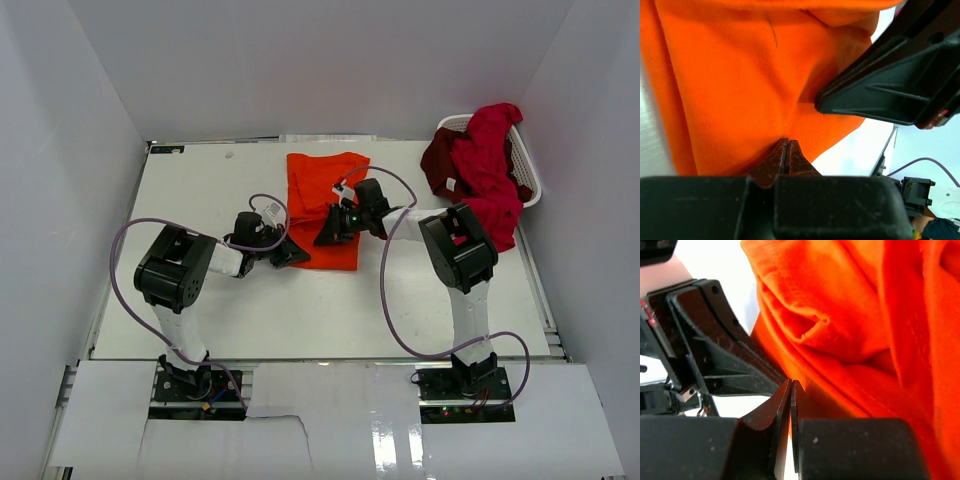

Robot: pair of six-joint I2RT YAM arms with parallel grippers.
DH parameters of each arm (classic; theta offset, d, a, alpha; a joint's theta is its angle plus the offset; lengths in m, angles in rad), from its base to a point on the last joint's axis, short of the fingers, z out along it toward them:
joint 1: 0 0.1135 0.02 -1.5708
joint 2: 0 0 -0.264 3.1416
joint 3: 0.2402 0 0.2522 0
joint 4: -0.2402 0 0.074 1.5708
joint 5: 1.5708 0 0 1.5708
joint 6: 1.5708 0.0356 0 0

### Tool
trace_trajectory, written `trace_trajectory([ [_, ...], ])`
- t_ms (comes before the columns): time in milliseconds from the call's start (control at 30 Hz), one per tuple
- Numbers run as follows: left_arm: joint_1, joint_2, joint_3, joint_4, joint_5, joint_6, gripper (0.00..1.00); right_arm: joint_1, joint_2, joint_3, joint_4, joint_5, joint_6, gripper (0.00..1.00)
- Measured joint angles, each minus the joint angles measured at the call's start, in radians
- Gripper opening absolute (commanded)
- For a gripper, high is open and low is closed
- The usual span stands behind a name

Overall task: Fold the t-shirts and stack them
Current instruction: Fold the folded rectangular tshirt in 1/3 of the way

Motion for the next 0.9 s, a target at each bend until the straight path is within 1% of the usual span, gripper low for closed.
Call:
trace_trajectory([
  [267, -0.003, 0.0, -0.024, 0.042, -0.015, 0.0, 0.0, 0.011, 0.013, 0.0, 0.032, 0.056, -0.006, 0.08],
  [500, -0.01, 0.0, -0.031, 0.059, -0.021, 0.0, 0.0, 0.02, 0.025, 0.004, 0.058, 0.13, -0.044, 0.08],
  [900, -0.015, 0.0, -0.035, 0.07, -0.027, 0.003, 0.0, 0.009, 0.144, 0.175, 0.068, 0.175, -0.064, 0.1],
])
